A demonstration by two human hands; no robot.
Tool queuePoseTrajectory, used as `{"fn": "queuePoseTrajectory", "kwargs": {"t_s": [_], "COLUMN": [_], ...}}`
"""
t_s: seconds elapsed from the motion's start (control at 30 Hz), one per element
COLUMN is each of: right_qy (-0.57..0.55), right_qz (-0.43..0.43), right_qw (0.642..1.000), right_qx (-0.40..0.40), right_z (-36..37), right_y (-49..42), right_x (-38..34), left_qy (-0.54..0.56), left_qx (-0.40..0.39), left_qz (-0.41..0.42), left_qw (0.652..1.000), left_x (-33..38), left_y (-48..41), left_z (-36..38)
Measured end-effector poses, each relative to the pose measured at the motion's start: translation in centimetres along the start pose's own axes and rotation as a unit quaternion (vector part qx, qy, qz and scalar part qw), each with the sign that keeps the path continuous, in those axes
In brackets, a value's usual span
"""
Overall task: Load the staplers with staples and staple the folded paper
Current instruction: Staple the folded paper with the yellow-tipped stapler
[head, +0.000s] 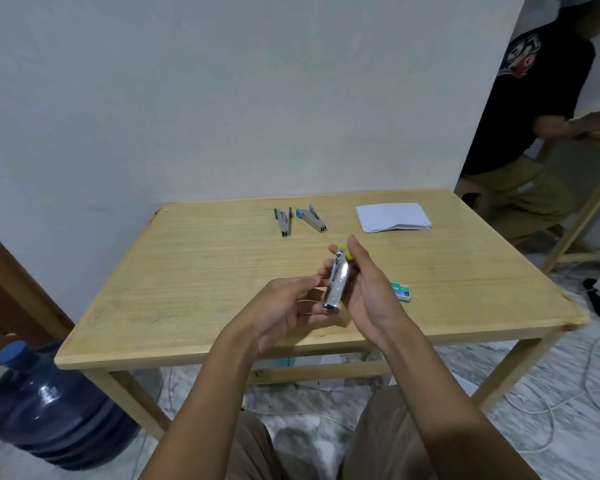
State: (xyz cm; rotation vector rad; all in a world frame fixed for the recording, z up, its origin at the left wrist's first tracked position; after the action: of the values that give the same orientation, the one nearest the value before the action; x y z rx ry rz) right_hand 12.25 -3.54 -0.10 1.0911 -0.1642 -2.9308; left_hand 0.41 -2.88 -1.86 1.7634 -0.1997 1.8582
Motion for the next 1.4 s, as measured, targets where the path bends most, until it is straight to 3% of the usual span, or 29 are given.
{"fn": "queuePoseTrajectory", "kwargs": {"t_s": [0.2,0.4,0.73,0.83,1.0,1.03,1.13,1.4], "right_qy": [0.108,0.252,0.324,0.299,0.266,0.261,0.256,0.298], "right_qz": [-0.013,-0.042,-0.073,-0.074,-0.076,-0.075,-0.08,-0.107], "right_qw": [0.992,0.957,0.929,0.936,0.944,0.946,0.947,0.917], "right_qx": [0.056,0.136,0.161,0.172,0.179,0.18,0.178,0.242], "right_z": [-2.7,-5.9,-10.9,-12.4,-14.0,-14.1,-14.1,-13.3], "right_y": [-0.7,-1.0,-4.6,-5.7,-6.7,-6.9,-7.1,-6.2], "right_x": [-4.2,-9.8,-14.4,-14.9,-14.9,-14.8,-14.6,-15.0], "left_qy": [-0.104,-0.276,-0.599,-0.679,-0.743,-0.735,-0.656,-0.434], "left_qx": [0.118,0.162,0.183,0.131,0.057,0.05,0.01,0.044], "left_qz": [0.007,0.038,0.085,0.06,0.012,0.004,-0.013,0.082], "left_qw": [0.988,0.947,0.775,0.72,0.666,0.676,0.755,0.896], "left_x": [1.2,5.2,8.3,8.6,8.5,8.5,8.3,11.8], "left_y": [-2.7,-10.1,-26.4,-29.6,-32.5,-32.8,-33.1,-26.3], "left_z": [-1.7,0.4,3.8,5.3,6.1,6.0,5.8,4.0]}}
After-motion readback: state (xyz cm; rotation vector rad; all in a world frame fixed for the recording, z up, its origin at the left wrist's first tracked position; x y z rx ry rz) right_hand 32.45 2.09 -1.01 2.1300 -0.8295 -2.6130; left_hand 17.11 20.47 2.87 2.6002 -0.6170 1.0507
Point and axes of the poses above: each hand's wrist, its own y-axis away from the middle knuckle, its own z-axis out of the palm, x = y × z, the point moved 7 cm from there along -y, towards the middle knuckle, and after that the axes turned 14 degrees about -y, right-handed, at the moved point
